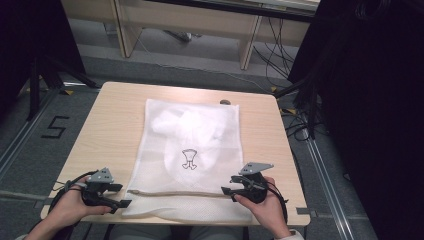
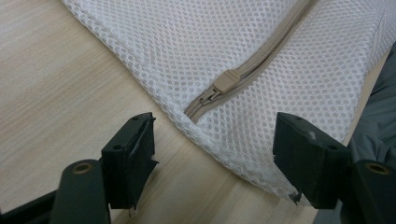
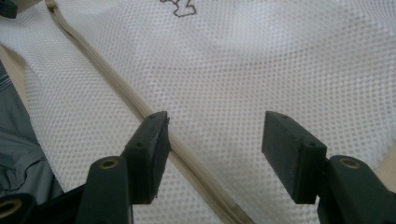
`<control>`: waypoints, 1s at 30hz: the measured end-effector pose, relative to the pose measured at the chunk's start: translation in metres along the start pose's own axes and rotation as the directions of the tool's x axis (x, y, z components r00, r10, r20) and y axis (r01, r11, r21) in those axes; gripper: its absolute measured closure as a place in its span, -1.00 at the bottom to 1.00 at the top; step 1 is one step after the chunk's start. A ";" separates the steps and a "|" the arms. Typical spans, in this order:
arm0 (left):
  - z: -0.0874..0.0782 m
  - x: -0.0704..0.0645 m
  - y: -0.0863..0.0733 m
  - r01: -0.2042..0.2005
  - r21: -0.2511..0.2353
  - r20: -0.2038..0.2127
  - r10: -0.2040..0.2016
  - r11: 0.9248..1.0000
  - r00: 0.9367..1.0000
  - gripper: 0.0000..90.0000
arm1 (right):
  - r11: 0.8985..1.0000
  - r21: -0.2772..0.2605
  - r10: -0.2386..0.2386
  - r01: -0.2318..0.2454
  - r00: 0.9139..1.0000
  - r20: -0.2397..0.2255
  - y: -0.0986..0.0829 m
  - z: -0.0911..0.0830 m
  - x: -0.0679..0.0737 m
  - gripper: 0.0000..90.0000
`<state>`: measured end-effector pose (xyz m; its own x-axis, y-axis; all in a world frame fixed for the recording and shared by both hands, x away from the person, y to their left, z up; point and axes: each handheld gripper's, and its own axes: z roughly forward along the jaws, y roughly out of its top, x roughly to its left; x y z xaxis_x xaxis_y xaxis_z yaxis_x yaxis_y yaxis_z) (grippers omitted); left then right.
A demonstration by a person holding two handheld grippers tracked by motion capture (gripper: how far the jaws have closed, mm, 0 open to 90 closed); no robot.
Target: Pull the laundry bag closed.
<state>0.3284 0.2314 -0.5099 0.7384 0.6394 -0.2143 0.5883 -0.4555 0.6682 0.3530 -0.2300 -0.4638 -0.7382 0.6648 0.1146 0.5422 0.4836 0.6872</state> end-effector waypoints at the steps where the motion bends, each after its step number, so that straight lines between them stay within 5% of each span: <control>1: 0.000 0.000 0.000 0.000 0.000 0.002 0.000 1.000 1.000 -0.35 | 1.000 0.009 -0.004 0.004 1.000 -0.002 0.001 0.000 0.001 -0.06; 11: -0.001 0.002 0.000 -0.018 0.008 -0.002 0.018 1.000 1.000 -0.35 | 0.996 -0.036 -0.079 0.077 0.996 -0.039 0.017 0.022 0.024 0.06; 30: 0.000 0.001 -0.001 -0.020 0.019 0.007 0.020 1.000 1.000 -0.35 | 0.979 -0.039 -0.201 0.198 0.970 -0.139 0.054 0.056 0.066 0.17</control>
<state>0.3288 0.2326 -0.5104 0.7523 0.6259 -0.2059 0.5796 -0.4800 0.6585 0.3562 -0.1281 -0.4597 -0.8807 0.4682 0.0724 0.3695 0.5832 0.7234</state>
